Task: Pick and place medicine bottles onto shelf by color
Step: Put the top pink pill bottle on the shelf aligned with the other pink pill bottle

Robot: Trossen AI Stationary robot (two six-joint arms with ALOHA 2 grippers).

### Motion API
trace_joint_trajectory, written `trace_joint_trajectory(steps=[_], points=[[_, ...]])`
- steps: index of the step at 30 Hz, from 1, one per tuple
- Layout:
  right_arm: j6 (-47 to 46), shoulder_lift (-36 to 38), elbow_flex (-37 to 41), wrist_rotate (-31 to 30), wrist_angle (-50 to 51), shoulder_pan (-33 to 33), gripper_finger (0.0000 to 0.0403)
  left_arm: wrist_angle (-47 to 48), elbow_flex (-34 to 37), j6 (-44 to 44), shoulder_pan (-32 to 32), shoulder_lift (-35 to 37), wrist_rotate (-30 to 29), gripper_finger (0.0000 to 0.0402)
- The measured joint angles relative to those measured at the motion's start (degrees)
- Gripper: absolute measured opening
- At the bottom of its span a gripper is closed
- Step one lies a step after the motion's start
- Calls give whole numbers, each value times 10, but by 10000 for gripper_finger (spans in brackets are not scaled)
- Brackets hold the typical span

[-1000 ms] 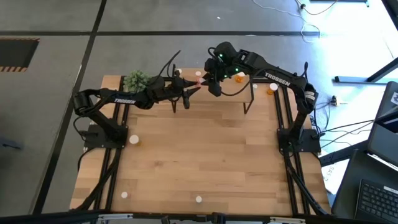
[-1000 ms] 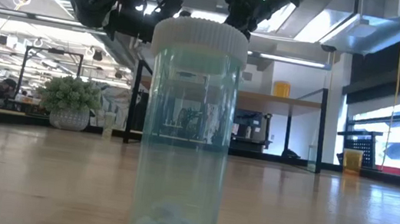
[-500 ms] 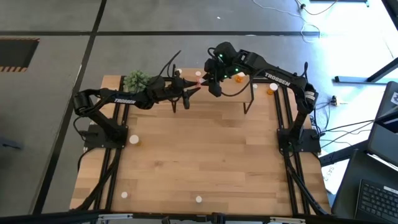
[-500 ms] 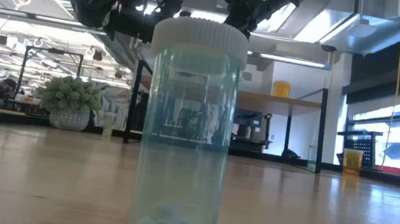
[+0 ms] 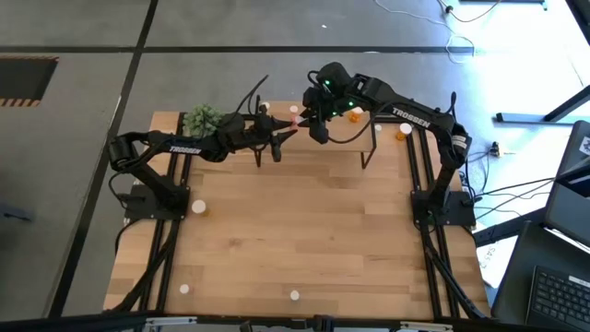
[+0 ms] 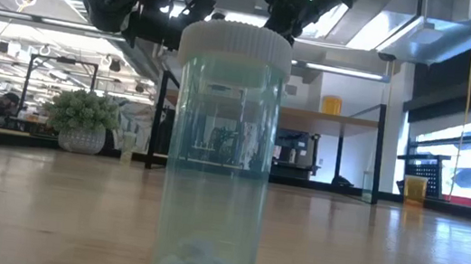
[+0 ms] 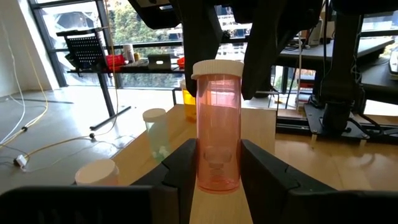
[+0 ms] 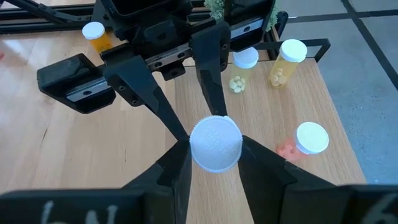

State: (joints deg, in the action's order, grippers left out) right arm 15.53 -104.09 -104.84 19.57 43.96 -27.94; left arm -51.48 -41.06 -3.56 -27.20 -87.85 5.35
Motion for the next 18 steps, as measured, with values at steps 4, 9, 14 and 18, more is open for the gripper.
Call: trace_joint_trajectory(steps=[4, 9, 14, 18], points=[[0, 0, 0, 0, -3, 0, 119, 0, 0, 0, 0, 0, 0, 108], [0, 0, 0, 0, -4, 0, 119, 0, 0, 0, 0, 0, 0, 108], [0, 0, 0, 0, -5, 0, 119, 0, 0, 0, 0, 0, 0, 108], [-1, 0, 0, 0, -5, 0, 119, 0, 0, 0, 0, 0, 0, 108]])
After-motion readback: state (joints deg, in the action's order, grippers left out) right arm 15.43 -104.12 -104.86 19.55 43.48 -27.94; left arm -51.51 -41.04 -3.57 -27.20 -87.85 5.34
